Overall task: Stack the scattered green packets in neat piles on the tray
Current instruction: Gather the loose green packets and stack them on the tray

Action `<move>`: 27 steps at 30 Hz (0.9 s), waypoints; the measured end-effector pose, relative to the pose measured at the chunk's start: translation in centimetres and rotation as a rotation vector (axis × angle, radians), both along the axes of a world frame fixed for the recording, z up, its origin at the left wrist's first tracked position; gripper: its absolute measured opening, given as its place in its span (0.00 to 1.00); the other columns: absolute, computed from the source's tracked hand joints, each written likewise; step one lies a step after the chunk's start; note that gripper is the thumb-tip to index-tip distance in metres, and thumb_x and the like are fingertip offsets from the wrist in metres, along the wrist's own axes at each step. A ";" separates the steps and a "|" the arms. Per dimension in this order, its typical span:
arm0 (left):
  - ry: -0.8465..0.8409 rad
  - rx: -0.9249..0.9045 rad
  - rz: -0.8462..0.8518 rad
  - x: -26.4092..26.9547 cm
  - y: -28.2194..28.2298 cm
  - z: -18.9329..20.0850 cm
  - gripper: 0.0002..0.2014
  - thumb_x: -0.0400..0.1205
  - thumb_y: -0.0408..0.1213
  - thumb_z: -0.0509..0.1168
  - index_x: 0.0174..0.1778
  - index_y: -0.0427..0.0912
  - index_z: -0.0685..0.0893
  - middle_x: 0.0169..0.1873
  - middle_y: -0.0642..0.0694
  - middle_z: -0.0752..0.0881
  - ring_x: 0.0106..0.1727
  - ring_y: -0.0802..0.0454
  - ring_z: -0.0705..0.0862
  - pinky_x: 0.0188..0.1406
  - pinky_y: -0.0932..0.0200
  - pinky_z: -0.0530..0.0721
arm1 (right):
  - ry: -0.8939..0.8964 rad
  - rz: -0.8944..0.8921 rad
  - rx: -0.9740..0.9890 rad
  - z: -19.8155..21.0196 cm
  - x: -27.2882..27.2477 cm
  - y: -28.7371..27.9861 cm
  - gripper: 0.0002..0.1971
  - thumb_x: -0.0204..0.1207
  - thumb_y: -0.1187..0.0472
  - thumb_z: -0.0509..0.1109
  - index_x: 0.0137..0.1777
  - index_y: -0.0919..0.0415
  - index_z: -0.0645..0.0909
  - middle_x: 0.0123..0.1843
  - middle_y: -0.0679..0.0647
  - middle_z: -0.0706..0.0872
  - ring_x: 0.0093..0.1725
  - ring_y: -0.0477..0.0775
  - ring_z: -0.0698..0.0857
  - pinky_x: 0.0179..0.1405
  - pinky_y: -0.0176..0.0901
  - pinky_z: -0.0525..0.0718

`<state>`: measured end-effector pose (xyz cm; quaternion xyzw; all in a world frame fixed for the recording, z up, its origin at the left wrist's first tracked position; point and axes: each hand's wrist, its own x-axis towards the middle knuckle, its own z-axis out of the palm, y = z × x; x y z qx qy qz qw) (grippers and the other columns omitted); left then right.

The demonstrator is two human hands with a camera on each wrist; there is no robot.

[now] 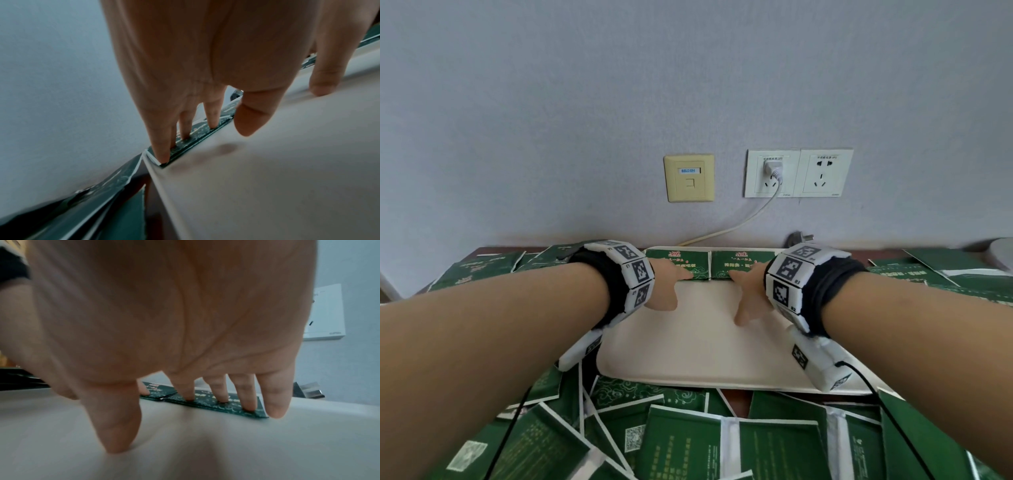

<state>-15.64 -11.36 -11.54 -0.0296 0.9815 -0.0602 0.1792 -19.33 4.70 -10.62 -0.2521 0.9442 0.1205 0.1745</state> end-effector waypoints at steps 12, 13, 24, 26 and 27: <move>0.035 -0.035 0.036 1.3 0.5 1.5 0.33 0.84 0.41 0.59 0.84 0.47 0.54 0.82 0.43 0.60 0.81 0.45 0.62 0.78 0.56 0.62 | -0.049 0.046 -0.012 2.2 1.7 1.2 0.37 0.81 0.52 0.66 0.84 0.61 0.52 0.79 0.60 0.66 0.75 0.61 0.71 0.66 0.47 0.73; 0.042 -0.036 0.029 2.0 0.9 2.1 0.32 0.85 0.41 0.59 0.85 0.47 0.54 0.83 0.44 0.59 0.82 0.46 0.61 0.77 0.58 0.61 | -0.050 0.039 -0.007 2.8 2.3 1.6 0.36 0.82 0.52 0.65 0.84 0.61 0.52 0.79 0.60 0.68 0.75 0.60 0.72 0.65 0.46 0.74; 0.091 0.048 -0.100 13.0 7.9 5.4 0.21 0.79 0.45 0.68 0.68 0.49 0.78 0.60 0.51 0.79 0.61 0.51 0.78 0.54 0.63 0.73 | 0.023 0.117 0.081 5.8 11.7 7.0 0.33 0.82 0.45 0.63 0.81 0.64 0.63 0.78 0.60 0.70 0.76 0.59 0.71 0.72 0.48 0.69; 0.077 0.098 -0.125 15.3 9.5 5.1 0.20 0.77 0.47 0.71 0.64 0.47 0.81 0.54 0.52 0.79 0.58 0.52 0.79 0.52 0.62 0.74 | 0.052 0.137 0.080 5.6 13.3 7.8 0.32 0.80 0.44 0.65 0.77 0.64 0.69 0.74 0.58 0.76 0.71 0.57 0.76 0.68 0.46 0.73; 0.059 0.130 -0.136 16.3 10.2 5.0 0.21 0.77 0.49 0.72 0.64 0.47 0.81 0.55 0.51 0.80 0.58 0.52 0.79 0.54 0.61 0.76 | 0.051 0.132 0.081 5.5 14.1 8.0 0.30 0.79 0.44 0.66 0.73 0.65 0.73 0.69 0.57 0.80 0.66 0.56 0.80 0.64 0.45 0.76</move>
